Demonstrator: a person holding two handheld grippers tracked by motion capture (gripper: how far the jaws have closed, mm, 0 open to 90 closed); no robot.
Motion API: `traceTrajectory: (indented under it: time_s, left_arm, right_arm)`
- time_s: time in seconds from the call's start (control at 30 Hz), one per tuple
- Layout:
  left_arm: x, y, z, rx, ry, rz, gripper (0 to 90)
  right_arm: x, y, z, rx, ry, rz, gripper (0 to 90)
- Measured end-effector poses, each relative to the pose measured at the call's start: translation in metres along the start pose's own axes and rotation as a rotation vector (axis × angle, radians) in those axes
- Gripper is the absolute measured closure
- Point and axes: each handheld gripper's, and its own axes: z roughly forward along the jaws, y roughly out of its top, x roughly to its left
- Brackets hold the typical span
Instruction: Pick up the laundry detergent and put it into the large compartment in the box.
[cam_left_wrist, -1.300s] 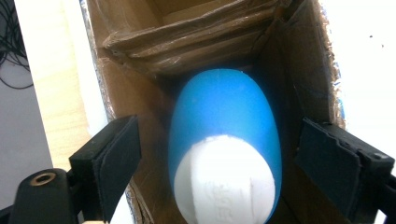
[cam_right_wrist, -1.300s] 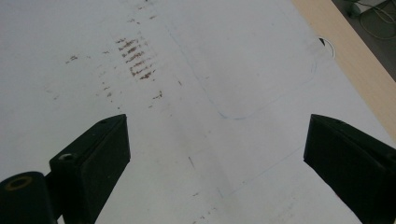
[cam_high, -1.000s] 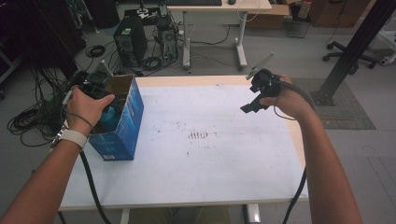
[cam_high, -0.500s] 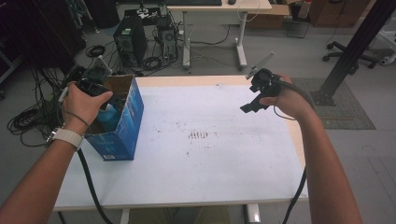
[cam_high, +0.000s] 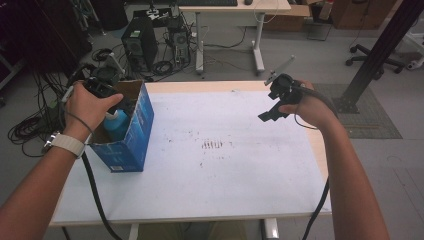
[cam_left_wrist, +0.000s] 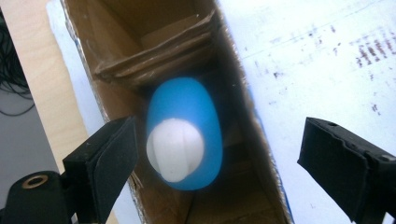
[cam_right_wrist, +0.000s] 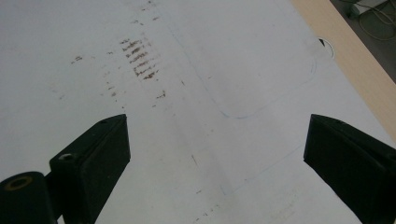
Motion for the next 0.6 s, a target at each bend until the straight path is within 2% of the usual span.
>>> traceTrajectory:
  time_s: [0.6]
  left_arm:
    - [-0.015,0.014,-0.025,-0.010,-0.044,0.093,11.5]
  right_arm:
    - [-0.001,0.000,0.000,0.003,0.003,0.000,7.2]
